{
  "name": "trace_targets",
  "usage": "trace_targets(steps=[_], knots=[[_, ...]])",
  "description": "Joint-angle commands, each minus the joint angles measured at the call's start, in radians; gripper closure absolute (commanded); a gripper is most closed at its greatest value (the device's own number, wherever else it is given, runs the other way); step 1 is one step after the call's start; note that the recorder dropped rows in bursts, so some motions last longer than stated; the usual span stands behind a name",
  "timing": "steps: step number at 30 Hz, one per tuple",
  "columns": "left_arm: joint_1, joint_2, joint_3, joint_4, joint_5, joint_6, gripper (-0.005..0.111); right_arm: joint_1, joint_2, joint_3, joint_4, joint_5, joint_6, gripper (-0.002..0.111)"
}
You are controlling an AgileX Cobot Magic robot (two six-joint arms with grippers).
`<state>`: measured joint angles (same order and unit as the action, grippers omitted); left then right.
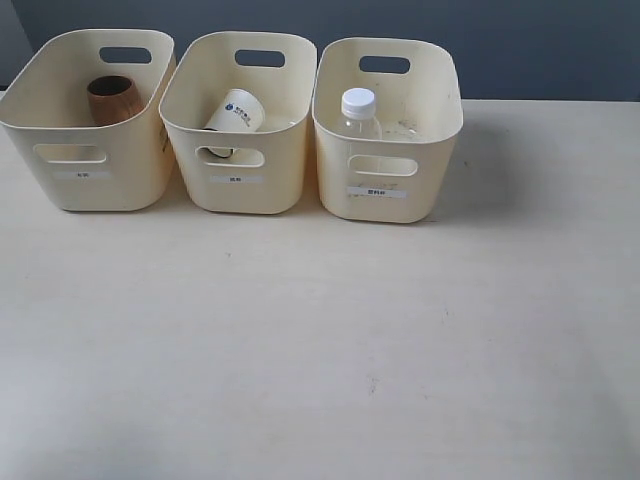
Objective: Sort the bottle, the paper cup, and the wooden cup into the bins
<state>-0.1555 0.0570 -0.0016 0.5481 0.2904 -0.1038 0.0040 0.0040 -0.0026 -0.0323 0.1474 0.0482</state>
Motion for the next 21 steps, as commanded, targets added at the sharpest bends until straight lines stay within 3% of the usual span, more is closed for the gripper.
trace_targets(steps=[1,21], knots=[[-0.005,-0.003,0.002,-0.004,-0.003,-0.006,0.107,0.007,-0.004,0.003,-0.001,0.001,0.001,0.109],[-0.005,-0.003,0.002,-0.004,-0.003,-0.006,0.107,0.007,-0.004,0.003,0.016,0.000,0.001,0.109]])
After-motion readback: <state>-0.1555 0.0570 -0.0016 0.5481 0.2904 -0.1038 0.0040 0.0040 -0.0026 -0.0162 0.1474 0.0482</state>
